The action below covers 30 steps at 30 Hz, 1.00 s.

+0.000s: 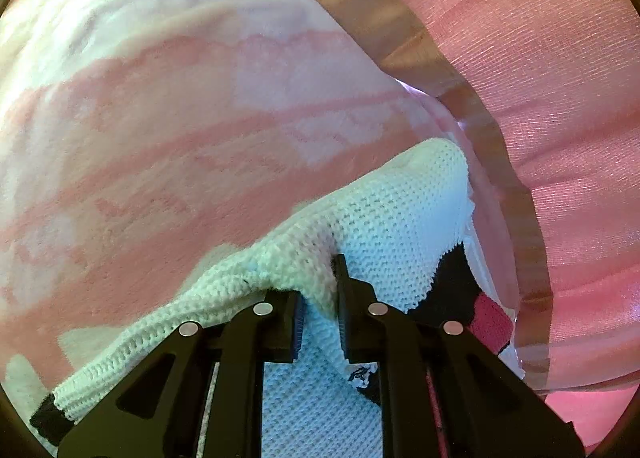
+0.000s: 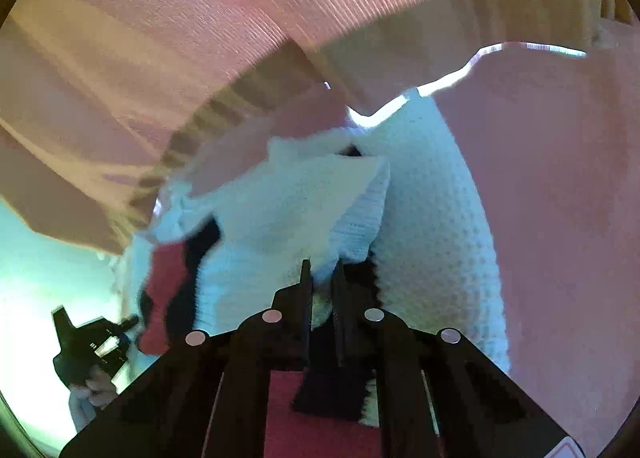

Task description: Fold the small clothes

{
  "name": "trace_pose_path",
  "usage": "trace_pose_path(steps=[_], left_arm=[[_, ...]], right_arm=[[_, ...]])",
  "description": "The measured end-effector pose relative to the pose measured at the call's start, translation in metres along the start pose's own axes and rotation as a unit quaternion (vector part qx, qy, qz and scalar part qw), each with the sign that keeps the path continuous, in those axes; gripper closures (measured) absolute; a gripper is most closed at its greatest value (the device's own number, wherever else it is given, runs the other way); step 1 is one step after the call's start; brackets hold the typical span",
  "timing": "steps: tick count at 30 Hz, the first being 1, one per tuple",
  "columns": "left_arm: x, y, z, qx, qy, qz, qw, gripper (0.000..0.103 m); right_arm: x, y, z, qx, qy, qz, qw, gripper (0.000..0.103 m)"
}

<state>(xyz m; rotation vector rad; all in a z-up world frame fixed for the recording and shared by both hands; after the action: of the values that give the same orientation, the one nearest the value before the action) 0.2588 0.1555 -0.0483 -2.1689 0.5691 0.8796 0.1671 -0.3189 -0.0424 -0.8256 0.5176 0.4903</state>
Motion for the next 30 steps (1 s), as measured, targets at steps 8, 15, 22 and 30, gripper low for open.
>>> trace_pose_path(steps=[8,15,22,30], left_arm=[[0.009,0.003,0.009,0.003,-0.010,0.004,0.9999,0.091],[0.001,0.010,0.005,0.004,-0.005,0.015,0.9999,0.090],[0.000,0.010,0.005,0.001,-0.007,0.029,0.9996,0.088],[-0.012,0.006,0.006,0.003,-0.005,0.018,0.9998,0.088]], right_arm=[[-0.045,0.004,-0.009,-0.068,0.031,-0.007,0.997,0.096],[-0.042,0.028,-0.034,-0.068,0.055,0.008,0.996,0.096],[-0.095,0.025,0.030,-0.173,0.081,-0.075,0.979,0.081],[0.026,0.071,0.200,-0.312,-0.075,0.022,0.947,0.076]])
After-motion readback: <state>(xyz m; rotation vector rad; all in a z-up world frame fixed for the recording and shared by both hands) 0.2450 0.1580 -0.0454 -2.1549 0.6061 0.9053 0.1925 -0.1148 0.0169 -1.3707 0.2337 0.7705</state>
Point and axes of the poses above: each gripper's, at about its wrist camera, not at the fingertips, and x roughly the way its jaws point, z to its left, y to its underside, the point moved 2 cm from there along x, roughly the way its jaws point, and after that the axes turned 12 degrees about -z, right-handed, at the moved point
